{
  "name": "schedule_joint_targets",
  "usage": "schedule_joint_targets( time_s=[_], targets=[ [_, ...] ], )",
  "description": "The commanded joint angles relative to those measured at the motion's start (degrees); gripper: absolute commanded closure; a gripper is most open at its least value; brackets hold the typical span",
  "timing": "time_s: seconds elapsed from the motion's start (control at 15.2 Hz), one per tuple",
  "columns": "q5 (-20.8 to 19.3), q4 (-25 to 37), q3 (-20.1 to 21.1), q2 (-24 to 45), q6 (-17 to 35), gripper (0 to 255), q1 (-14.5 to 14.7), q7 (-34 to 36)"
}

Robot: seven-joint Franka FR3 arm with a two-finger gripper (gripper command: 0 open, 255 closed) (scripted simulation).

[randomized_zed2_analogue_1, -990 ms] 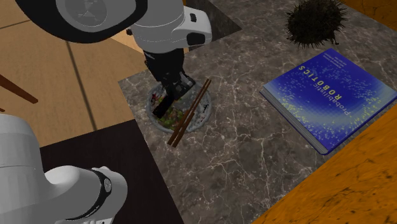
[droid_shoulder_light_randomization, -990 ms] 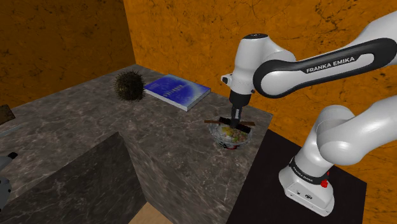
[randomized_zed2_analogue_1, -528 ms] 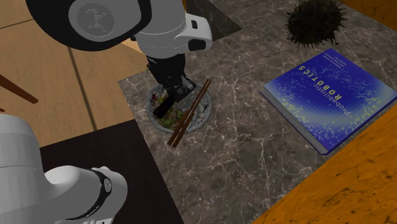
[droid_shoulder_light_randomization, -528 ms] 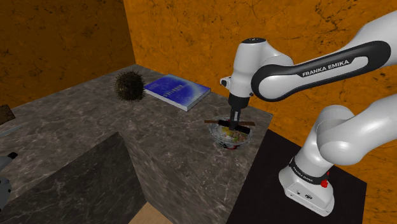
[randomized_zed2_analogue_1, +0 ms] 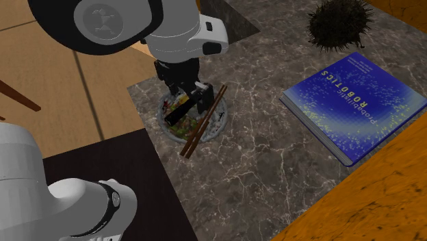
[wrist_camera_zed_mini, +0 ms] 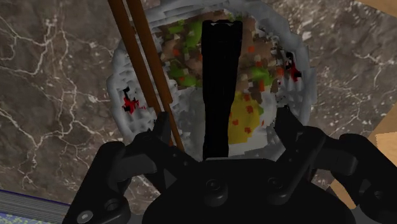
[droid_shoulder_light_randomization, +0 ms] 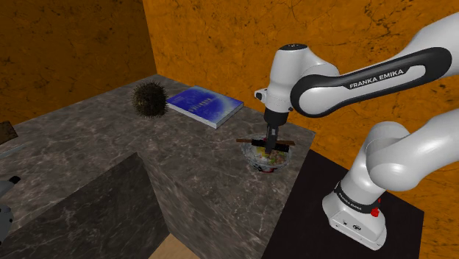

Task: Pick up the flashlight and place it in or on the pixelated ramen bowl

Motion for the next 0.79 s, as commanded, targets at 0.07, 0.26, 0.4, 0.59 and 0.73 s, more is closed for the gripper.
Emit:
schedule_joint_targets(
  time_s=[0.07,0.26,0.4,0.59,0.73],
  targets=[
    [-0.39,2.79,-0.5,-1.86,-4.64,0,-0.11,0.03],
    [-0.73,5.52,-0.93,-3.07,-8.59,0,-0.24,0.06],
    [-0.73,5.52,-0.93,-3.08,-8.59,0,-0.24,0.06],
    [-0.73,5.52,-0.93,-3.07,-8.59,0,-0.24,0.06],
    [-0.73,5.52,-0.93,-3.07,-8.59,0,-0.24,0.06]
  ],
)
